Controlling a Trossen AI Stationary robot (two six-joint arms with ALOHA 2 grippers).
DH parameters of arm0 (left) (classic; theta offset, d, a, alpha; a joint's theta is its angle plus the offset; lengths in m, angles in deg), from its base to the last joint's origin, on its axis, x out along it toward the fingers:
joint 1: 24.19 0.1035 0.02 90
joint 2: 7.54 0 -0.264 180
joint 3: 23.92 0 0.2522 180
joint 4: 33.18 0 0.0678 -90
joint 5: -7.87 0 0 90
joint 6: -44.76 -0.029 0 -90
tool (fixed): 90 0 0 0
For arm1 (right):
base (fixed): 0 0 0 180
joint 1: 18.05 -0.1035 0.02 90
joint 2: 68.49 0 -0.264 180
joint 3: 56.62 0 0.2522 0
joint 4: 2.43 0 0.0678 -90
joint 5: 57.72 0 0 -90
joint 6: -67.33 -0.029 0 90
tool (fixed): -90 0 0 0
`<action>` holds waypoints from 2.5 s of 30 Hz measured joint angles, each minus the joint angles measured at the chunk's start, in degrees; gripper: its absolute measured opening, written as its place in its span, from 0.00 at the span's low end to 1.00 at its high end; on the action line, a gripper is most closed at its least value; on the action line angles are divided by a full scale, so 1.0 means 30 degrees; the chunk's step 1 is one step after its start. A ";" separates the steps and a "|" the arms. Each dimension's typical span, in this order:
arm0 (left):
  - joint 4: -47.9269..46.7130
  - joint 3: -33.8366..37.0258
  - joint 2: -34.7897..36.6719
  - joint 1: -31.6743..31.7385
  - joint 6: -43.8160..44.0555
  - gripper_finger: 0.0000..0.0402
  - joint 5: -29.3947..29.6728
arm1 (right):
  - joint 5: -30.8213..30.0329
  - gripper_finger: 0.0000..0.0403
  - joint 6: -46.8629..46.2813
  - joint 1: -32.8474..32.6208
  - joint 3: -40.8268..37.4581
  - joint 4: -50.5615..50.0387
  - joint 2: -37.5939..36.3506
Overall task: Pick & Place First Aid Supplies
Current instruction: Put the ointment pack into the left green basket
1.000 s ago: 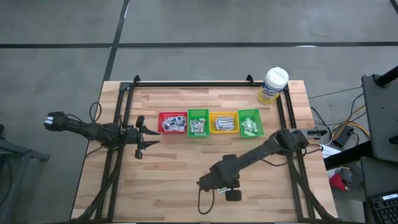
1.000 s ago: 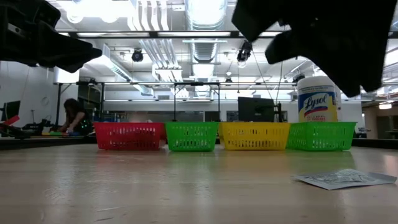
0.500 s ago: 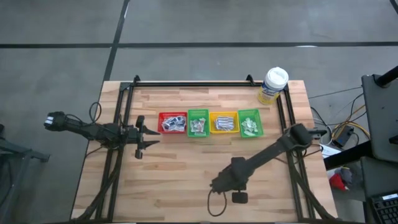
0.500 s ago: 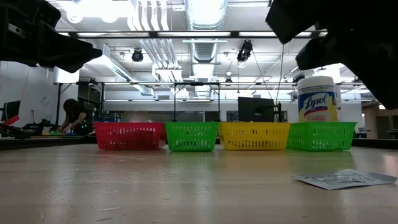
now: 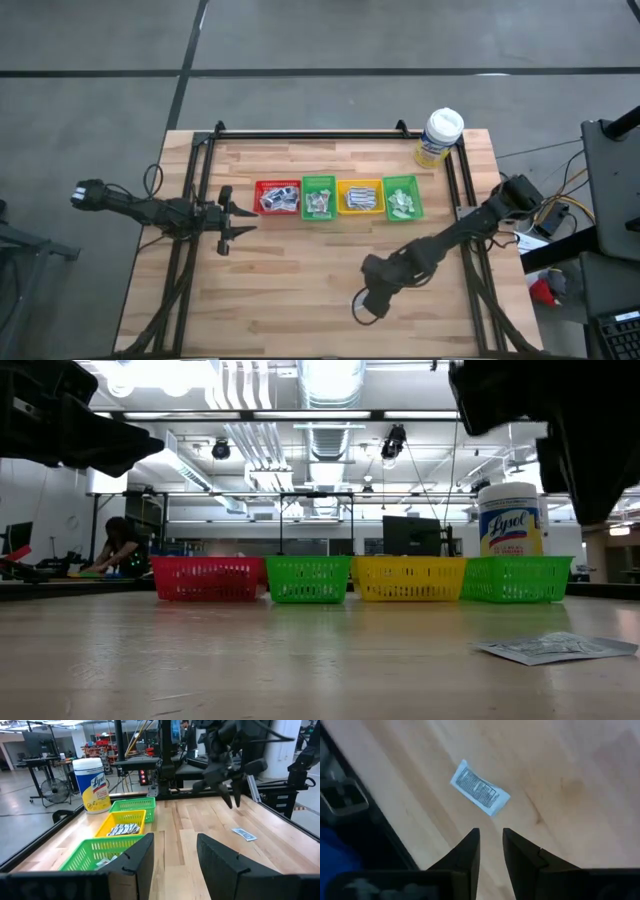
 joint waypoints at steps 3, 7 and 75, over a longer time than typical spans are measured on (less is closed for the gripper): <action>-0.0007 0.0001 0.0000 -0.0001 0.0000 0.38 0.0006 | 0.0094 0.22 -0.3169 0.0000 -0.1002 0.1309 -0.0108; -0.0007 0.0002 0.0000 0.0005 0.0000 0.38 0.0045 | 0.0243 0.24 -0.5073 0.0000 -0.1737 0.2235 -0.0021; -0.0007 0.0007 0.0000 0.0006 -0.0015 0.38 0.0153 | 0.0242 0.16 -1.1863 0.0321 -0.0200 0.2435 0.3793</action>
